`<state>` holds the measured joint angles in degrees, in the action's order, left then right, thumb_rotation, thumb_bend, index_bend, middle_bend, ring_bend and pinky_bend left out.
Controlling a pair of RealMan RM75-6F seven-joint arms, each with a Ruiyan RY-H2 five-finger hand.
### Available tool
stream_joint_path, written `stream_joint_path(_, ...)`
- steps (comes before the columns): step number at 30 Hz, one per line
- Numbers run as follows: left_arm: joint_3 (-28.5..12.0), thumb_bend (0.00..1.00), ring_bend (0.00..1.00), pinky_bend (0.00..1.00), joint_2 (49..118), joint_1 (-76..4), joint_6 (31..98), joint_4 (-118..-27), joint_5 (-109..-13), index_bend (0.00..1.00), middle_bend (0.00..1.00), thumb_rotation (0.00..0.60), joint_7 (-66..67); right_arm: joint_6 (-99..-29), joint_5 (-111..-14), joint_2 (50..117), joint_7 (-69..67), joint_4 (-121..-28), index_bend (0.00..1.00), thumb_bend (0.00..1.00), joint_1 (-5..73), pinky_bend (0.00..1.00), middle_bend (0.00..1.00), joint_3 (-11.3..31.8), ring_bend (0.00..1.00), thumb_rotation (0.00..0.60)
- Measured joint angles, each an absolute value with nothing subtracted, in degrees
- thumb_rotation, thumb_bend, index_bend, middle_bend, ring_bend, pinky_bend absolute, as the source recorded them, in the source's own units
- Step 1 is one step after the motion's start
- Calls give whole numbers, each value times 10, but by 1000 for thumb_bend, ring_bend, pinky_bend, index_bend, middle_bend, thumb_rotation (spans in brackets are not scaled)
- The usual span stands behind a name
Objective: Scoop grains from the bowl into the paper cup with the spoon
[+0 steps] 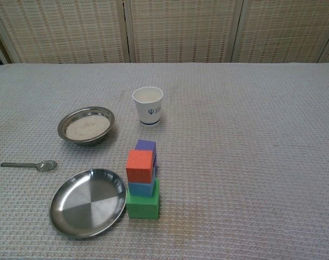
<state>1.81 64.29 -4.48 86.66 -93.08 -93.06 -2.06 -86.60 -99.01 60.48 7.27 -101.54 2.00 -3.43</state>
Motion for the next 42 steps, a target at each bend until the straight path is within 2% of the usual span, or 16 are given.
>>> stream_joint_path(13,20,411,45,193,654,-51,857,-936,-938,0,4,600,2,-881,-992,592,55,-1014,0,153,13,0,0,-35,0,600)
stream_joint_path(16,20,410,62,195,658,-56,849,-939,-939,5,37,600,8,-883,-993,591,54,-1015,0,153,11,0,0,-36,0,600)
stream_joint_path(17,19,411,103,207,661,-58,845,-939,-939,18,99,600,13,-882,-993,591,54,-1015,0,153,11,0,0,-36,0,600)
stream_joint_path(19,17,410,240,307,667,-63,840,-937,-939,58,283,600,24,-880,-992,591,54,-1016,0,153,12,0,0,-35,0,600)
stream_joint_path(21,12,411,549,607,679,-70,832,-930,-937,134,643,600,42,-877,-990,592,55,-1016,0,153,12,0,0,-35,0,600)
stream_joint_path(24,2,415,862,902,702,-84,810,-915,-926,231,961,600,67,-870,-984,592,55,-1016,0,153,14,0,0,-34,0,600)
stream_joint_path(26,-6,416,947,973,717,-97,791,-900,-914,289,999,600,76,-867,-980,592,56,-1016,0,153,16,0,0,-33,0,600)
stream_joint_path(28,-14,418,995,1000,734,-106,781,-882,-905,357,1000,600,87,-864,-976,593,57,-1016,0,153,17,0,0,-31,0,600)
stream_joint_path(32,-31,420,1000,1000,778,-123,766,-832,-882,432,1000,600,109,-855,-966,594,59,-1016,0,153,20,0,0,-28,0,600)
stream_joint_path(42,-43,416,1000,1000,842,-157,704,-750,-833,467,1000,600,124,-860,-966,595,54,-1015,0,153,21,0,0,-24,0,600)
